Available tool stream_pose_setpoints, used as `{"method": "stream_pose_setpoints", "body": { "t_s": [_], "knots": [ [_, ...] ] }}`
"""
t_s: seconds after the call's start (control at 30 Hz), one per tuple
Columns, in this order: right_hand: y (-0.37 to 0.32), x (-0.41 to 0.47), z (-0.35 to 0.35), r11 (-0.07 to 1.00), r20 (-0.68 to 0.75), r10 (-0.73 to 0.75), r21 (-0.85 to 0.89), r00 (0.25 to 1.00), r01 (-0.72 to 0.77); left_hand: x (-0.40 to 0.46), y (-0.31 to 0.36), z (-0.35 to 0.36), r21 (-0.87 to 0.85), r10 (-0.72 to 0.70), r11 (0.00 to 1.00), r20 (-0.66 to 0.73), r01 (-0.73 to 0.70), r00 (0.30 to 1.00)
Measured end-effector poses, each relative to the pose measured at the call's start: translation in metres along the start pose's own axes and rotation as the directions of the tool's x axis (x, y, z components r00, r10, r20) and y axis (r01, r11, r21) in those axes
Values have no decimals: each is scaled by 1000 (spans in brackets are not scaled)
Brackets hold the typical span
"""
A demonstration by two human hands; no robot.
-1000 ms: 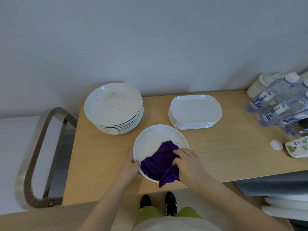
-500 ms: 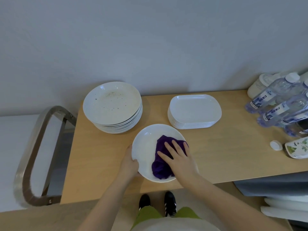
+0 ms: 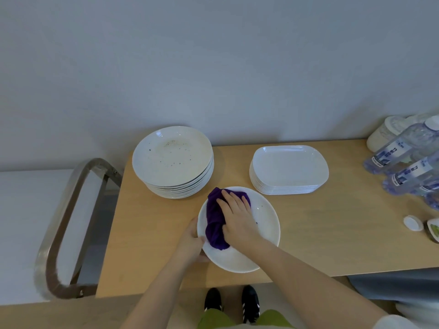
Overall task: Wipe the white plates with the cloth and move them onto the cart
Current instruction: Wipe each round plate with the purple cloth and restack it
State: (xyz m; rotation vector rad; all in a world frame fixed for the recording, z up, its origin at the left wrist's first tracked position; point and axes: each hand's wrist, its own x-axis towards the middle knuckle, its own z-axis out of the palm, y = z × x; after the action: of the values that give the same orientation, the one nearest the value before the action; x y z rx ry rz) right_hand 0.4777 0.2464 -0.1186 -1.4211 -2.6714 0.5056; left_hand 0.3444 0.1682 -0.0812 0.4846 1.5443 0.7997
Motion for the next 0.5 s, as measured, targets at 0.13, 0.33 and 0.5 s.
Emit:
{"method": "stream_pose_setpoints", "body": {
  "t_s": [0.13,0.33,0.5],
  "knots": [
    [0,-8,2,988,18,-156,8,988,155,1,2,-15,-27,-65,997,147,70,987],
    [15,-9,-2,912,117,-329,-218,937,348,2,3,-9,0,-8,1000,92,8,996],
    [28,-15,-24,890,172,-36,-442,984,110,2,5,-2,46,8,999,33,-9,999]
  ]
}}
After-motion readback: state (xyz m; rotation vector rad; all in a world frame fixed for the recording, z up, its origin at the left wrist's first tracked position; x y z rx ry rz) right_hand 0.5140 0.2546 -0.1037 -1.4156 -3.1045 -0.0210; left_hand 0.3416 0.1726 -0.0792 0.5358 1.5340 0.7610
